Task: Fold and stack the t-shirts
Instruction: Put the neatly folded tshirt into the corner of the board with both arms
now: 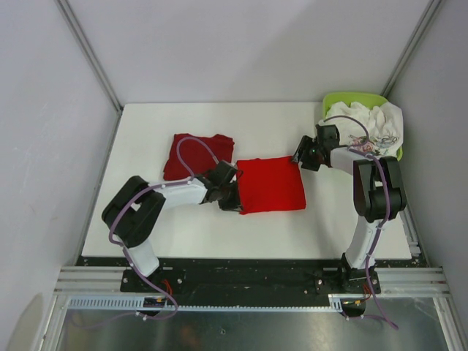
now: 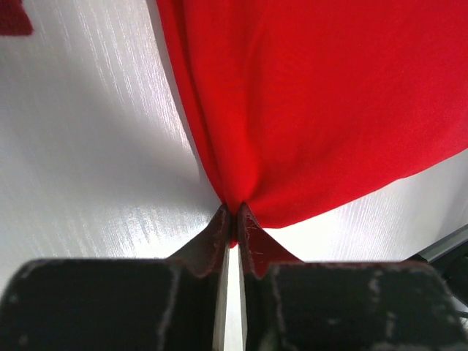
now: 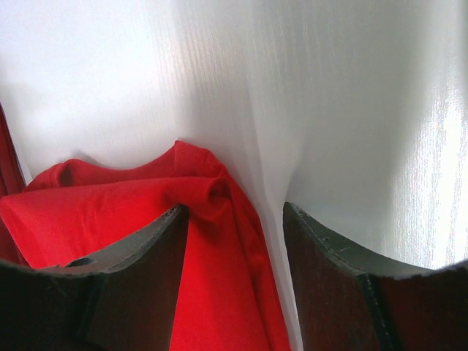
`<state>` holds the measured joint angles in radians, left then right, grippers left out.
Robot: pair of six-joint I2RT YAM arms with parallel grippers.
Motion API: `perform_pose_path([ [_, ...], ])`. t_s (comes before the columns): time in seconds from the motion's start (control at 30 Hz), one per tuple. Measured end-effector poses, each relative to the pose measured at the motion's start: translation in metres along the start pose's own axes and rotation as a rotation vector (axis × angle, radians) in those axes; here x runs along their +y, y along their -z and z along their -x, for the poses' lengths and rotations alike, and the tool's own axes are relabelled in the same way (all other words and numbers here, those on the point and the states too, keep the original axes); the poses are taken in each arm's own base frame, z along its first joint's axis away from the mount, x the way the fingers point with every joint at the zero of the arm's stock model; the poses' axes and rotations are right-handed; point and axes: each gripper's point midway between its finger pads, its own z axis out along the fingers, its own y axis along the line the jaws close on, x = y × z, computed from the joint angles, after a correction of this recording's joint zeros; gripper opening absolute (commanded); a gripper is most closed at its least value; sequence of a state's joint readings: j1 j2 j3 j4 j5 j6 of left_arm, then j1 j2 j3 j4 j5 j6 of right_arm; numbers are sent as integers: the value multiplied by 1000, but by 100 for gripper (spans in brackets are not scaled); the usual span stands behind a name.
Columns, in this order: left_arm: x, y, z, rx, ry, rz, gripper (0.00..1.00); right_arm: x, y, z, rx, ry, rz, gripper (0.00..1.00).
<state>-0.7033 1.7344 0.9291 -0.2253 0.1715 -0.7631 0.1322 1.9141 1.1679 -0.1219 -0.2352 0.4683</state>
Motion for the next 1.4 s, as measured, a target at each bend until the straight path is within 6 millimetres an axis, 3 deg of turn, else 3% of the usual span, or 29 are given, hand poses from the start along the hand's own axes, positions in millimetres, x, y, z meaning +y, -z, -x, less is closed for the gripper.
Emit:
perform_pose_path([
  [0.17, 0, 0, 0, -6, 5, -1, 0, 0, 0, 0, -2, 2, -2, 59],
  [1.4, 13, 6, 2, -45, 20, 31, 0, 2, -1, -2, -1, 31, -17, 61],
])
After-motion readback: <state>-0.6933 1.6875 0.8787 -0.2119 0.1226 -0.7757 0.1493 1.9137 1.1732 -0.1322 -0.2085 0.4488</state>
